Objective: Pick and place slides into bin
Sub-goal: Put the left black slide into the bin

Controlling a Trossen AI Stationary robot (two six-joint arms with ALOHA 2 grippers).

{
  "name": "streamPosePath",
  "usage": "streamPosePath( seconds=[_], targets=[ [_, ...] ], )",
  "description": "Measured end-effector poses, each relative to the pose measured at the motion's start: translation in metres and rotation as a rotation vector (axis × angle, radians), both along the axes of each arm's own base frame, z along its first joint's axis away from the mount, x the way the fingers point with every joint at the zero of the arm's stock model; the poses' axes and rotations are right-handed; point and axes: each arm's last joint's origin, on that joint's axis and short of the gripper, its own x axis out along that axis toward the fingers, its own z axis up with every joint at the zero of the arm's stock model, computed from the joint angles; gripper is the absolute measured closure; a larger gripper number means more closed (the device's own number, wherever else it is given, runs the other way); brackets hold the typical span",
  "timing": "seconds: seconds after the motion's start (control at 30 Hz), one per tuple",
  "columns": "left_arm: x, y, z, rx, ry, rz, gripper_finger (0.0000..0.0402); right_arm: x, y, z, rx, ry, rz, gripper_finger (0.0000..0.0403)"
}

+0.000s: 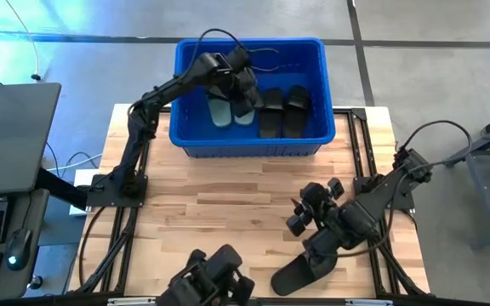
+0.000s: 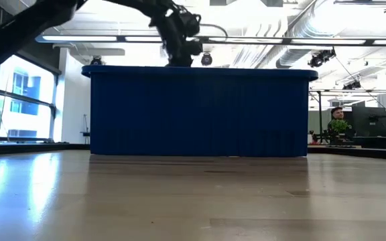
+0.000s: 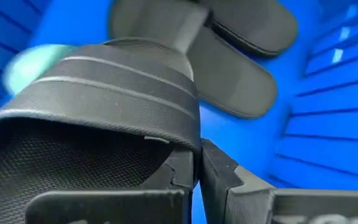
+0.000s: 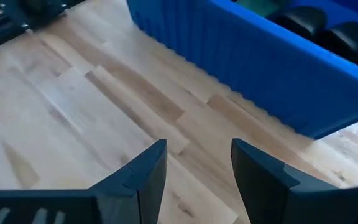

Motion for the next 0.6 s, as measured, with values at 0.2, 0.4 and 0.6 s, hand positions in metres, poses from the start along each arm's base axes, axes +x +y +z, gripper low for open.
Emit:
streamPosePath(
  seconds=[0.2, 0.4, 0.6],
  targets=[
    [0.003, -0.002, -0.018, -0.115, 0.047, -0.072, 0.0401, 0.007, -0.011, 0.0, -0.004, 0.004, -0.038, 0.0234],
    [-0.006, -0.01, -0.023, -0.23, 0.13, -0.043, 0.04, 0.009, -0.013, 0.0, -0.003, 0.012, -0.043, 0.0234],
    [-0.006, -0.023, -0.024, -0.302, 0.188, -0.039, 0.0399, 0.009, -0.013, 0.0, -0.009, 0.021, -0.032, 0.0234]
  ],
)
